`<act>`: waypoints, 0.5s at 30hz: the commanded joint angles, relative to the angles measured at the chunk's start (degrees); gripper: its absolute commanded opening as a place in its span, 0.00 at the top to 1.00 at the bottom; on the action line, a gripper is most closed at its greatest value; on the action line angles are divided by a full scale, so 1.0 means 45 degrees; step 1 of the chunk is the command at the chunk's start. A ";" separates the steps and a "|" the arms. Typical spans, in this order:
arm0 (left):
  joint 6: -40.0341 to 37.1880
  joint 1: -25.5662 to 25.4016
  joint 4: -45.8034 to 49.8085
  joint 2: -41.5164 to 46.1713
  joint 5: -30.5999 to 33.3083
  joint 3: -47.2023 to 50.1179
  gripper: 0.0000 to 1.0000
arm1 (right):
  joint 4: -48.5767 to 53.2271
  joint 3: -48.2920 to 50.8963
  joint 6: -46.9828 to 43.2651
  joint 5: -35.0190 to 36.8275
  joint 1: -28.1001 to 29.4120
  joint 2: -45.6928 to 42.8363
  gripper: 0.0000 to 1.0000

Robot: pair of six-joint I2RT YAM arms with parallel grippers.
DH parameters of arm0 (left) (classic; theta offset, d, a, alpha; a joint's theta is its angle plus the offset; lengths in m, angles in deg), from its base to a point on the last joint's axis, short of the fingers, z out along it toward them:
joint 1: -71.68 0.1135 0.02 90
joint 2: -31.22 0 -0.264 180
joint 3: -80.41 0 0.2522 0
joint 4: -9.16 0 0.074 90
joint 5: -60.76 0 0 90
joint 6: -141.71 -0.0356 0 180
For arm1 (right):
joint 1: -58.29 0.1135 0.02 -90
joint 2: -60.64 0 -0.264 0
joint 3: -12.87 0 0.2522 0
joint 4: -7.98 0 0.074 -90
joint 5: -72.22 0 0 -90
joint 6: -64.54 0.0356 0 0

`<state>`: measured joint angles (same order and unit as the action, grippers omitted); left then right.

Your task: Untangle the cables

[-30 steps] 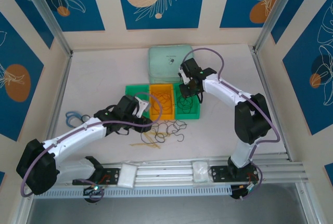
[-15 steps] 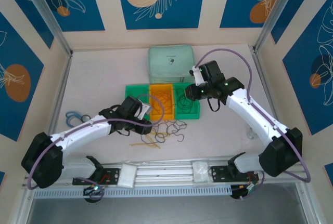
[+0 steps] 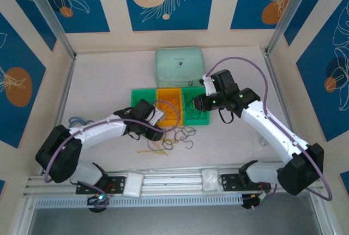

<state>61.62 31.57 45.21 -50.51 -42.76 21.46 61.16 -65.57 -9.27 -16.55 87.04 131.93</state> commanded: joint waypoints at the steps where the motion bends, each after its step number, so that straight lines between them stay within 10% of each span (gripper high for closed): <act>1: -0.0587 0.0092 -0.0151 -0.0215 -0.0179 -0.0414 0.61 | -0.0205 0.0278 0.0134 -0.0366 -0.0032 -0.0177 0.73; 15: -0.0836 0.0096 0.0064 -0.1128 -0.0316 -0.0777 0.61 | -0.0409 0.0573 0.0165 -0.0718 -0.0478 -0.0797 0.73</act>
<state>59.07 31.57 44.81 -54.56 -42.98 19.73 59.85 -63.93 -9.27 -17.55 85.49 129.94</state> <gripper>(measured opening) 0.390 0.271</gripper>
